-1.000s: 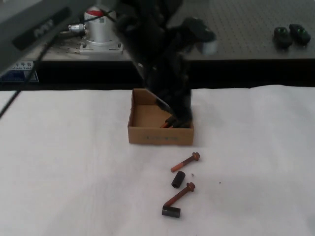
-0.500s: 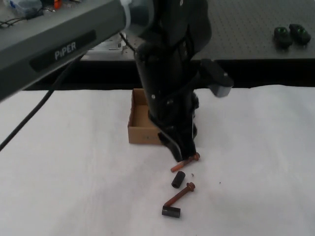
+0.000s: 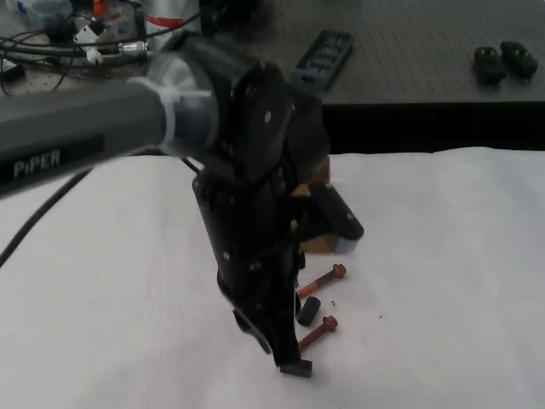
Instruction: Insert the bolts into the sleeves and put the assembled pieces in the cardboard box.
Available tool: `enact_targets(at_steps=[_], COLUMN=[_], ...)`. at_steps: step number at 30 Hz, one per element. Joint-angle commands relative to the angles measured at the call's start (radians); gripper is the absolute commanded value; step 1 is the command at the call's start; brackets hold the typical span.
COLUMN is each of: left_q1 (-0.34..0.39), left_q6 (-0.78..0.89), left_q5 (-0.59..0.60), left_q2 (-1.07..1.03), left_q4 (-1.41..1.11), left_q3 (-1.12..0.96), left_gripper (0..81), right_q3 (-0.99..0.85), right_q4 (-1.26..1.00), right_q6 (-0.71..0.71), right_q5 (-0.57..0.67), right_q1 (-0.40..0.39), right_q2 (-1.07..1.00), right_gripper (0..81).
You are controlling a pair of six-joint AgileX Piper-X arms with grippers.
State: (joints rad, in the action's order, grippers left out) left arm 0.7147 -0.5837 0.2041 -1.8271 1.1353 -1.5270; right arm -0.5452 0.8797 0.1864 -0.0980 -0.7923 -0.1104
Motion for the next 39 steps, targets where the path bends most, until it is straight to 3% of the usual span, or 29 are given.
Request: enact_targets(at_steps=[1,7,14,22,39], left_q1=[0.052,0.105,0.112,0.112,0.112], left_q6=[-0.006,-0.049,-0.154,-0.24,-0.294], left_q5=[-0.008,-0.029,-0.099,-0.118,-0.125], left_q2=[0.037,0.037,0.037,0.032,-0.079], left_q4=[-0.106,-0.269,-0.388,-0.482,-0.538], left_q3=[0.126,0.232,0.309,0.331,0.331], left_gripper=[20.4,20.4,20.7,37.9,36.5], right_q3=[-0.01,-0.01,-0.01,-0.01,-0.01], right_q4=[0.0,0.026,0.05,0.05,0.055], right_q6=[-0.008,-0.006,0.0,0.0,0.0], right_q5=[0.003,0.003,0.003,0.003,0.003], right_q1=[0.003,0.003,0.003,0.003,0.003], right_q2=[0.006,0.006,0.006,0.006,0.006], right_gripper=[2.9,2.9,2.9,2.9,2.9])
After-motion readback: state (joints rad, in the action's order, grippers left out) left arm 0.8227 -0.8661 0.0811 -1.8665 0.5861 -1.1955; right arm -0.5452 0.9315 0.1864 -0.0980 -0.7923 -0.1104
